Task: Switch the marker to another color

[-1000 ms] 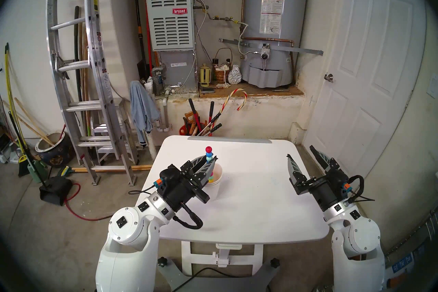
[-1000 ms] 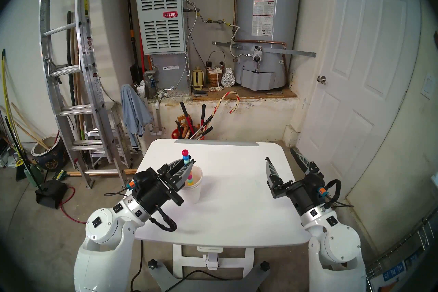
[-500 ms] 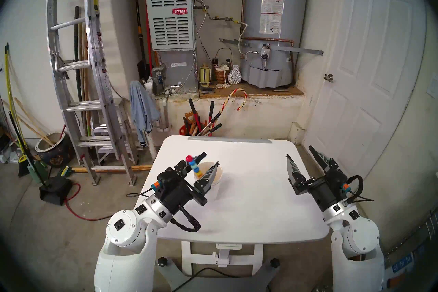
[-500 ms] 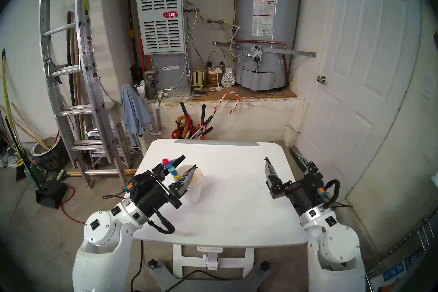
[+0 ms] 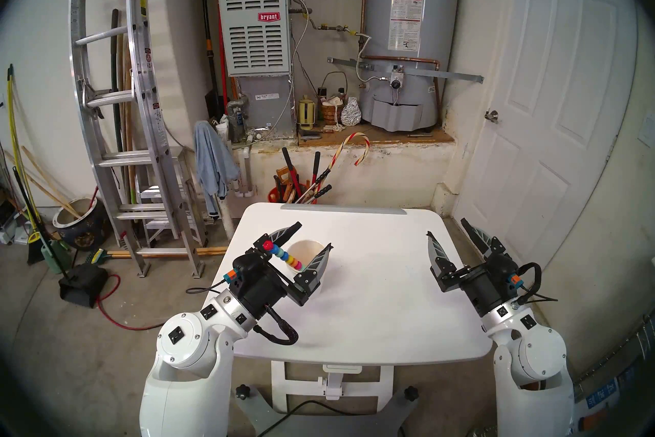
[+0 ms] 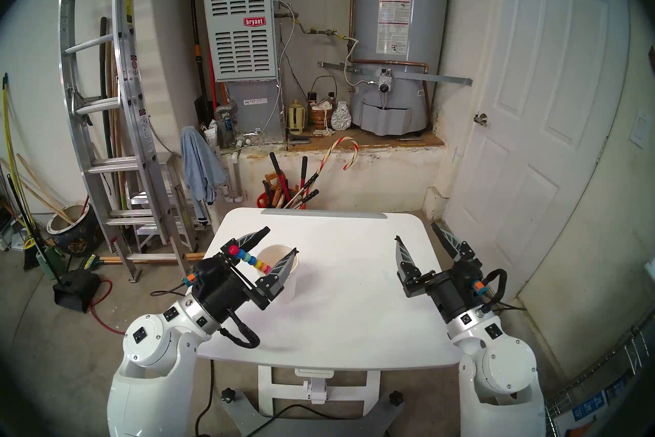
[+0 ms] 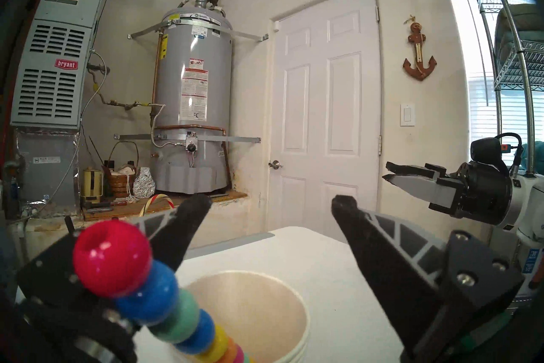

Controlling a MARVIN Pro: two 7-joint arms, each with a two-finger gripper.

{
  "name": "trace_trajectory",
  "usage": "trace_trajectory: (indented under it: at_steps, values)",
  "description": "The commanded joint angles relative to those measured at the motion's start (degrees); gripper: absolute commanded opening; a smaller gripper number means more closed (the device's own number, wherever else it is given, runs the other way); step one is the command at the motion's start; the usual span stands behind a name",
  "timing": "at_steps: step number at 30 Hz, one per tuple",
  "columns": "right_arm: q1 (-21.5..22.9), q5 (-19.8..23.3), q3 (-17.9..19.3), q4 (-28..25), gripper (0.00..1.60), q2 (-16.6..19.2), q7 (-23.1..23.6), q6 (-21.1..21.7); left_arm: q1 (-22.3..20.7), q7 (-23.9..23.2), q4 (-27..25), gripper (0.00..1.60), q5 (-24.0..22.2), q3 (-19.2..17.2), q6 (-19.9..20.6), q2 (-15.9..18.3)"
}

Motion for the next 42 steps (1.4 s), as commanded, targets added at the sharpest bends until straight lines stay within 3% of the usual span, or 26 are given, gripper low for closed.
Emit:
trace_trajectory:
  at_steps: [1, 10, 20, 25, 29, 32, 33, 36, 38, 39, 42]
  values:
    - [0.72, 0.39, 0.3, -0.67, 1.6, 0.29, 0.26, -0.78, 1.2, -0.76, -2.95, 1.6, -1.32, -0.93, -0.34, 0.16]
    - [0.92, 0.85, 0.34, -0.47, 1.6, 0.01, 0.09, -0.89, 1.66, -2.03, -5.7, 1.6, -5.53, -4.15, -0.34, -0.68]
    - [1.21, 1.0, 0.56, -0.63, 1.6, -0.79, -0.77, -1.24, 3.8, -3.64, -11.54, 1.6, -11.52, -10.06, 0.27, -0.84]
    - [2.7, 0.75, 0.16, -0.59, 1.6, -1.71, -2.33, -0.32, 2.92, -0.6, -14.12, 1.6, -11.98, -12.5, 2.11, -2.33]
    - [4.92, 0.04, -0.32, -0.62, 1.6, -3.58, -6.18, 1.81, 0.69, 5.59, -16.77, 1.6, -8.99, -13.65, 6.86, -3.54]
    - [5.52, -0.56, -0.33, -0.53, 1.6, -4.1, -7.77, 2.89, -0.5, 7.01, -16.85, 1.6, -8.43, -13.89, 8.0, -3.24]
    - [5.88, -1.28, -0.32, -0.28, 1.6, -3.86, -8.34, 3.15, -0.89, 8.94, -17.27, 1.6, -6.27, -14.05, 9.43, -3.38]
    - [7.42, -2.08, -0.28, 1.23, 1.6, -5.01, -11.47, 5.03, -2.19, 13.4, -16.5, 1.6, -1.9, -12.85, 13.03, -2.92]
    - [7.78, -2.45, -0.19, 1.63, 1.6, -5.46, -12.46, 5.46, -2.42, 14.22, -16.33, 1.6, -1.07, -12.53, 14.01, -2.77]
    - [8.29, -0.29, 0.34, 2.35, 1.6, -6.35, -12.67, 5.57, -2.28, 15.01, -16.22, 1.6, 0.15, -12.44, 13.88, -2.85]
    - [9.93, -0.73, 1.22, 3.43, 1.6, -6.75, -15.25, 8.71, -2.37, 18.56, -16.13, 1.6, 2.3, -11.0, 15.85, -2.8]
